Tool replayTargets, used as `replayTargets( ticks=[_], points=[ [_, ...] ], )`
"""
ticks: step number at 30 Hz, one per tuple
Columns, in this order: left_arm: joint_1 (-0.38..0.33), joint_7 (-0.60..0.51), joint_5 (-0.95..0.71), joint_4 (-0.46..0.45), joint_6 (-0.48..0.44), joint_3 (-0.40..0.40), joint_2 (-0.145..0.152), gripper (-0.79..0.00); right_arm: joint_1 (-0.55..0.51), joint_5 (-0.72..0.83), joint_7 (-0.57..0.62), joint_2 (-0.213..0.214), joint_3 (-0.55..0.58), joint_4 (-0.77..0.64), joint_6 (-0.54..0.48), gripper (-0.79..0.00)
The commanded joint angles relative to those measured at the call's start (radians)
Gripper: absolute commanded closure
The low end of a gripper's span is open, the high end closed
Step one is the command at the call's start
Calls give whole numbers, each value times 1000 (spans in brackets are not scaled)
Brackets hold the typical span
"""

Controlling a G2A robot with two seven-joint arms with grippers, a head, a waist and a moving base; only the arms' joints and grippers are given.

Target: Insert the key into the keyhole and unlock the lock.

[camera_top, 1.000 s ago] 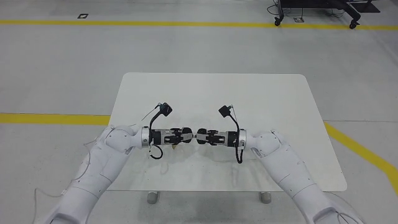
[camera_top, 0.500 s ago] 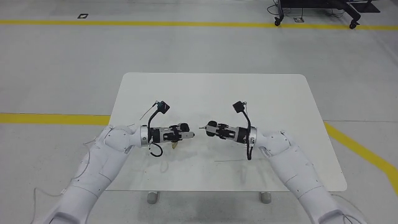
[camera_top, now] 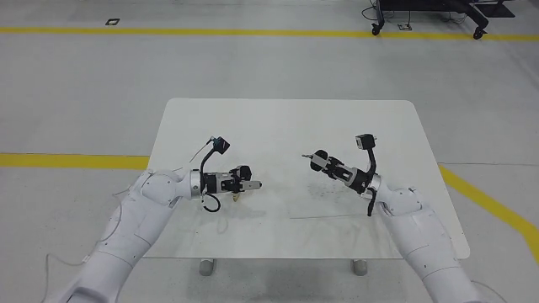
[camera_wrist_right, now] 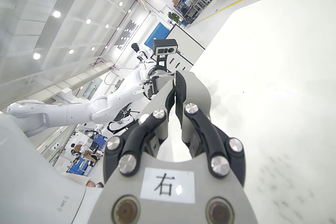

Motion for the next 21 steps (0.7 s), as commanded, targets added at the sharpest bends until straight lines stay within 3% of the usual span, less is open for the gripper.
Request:
replayTargets(
  ticks=[1,3,6,9,12,16,21],
  points=[
    [-1,44,113,-80,21,-26,10,-785,0,0,0,0,0,0,0,0],
    [34,87,258,-207,59,-88,33,-785,0,0,0,0,0,0,0,0],
    [157,97,429,-437,153,-220,76,-785,0,0,0,0,0,0,0,0],
    [292,24,542,-621,254,-354,113,-785,0,0,0,0,0,0,0,0],
    [404,-53,684,-761,367,-415,132,-785,0,0,0,0,0,0,0,0],
    [463,-93,810,-838,417,-366,136,-785,0,0,0,0,0,0,0,0],
    [369,-70,861,-736,447,-254,121,-785,0,0,0,0,0,0,0,0]
  ],
)
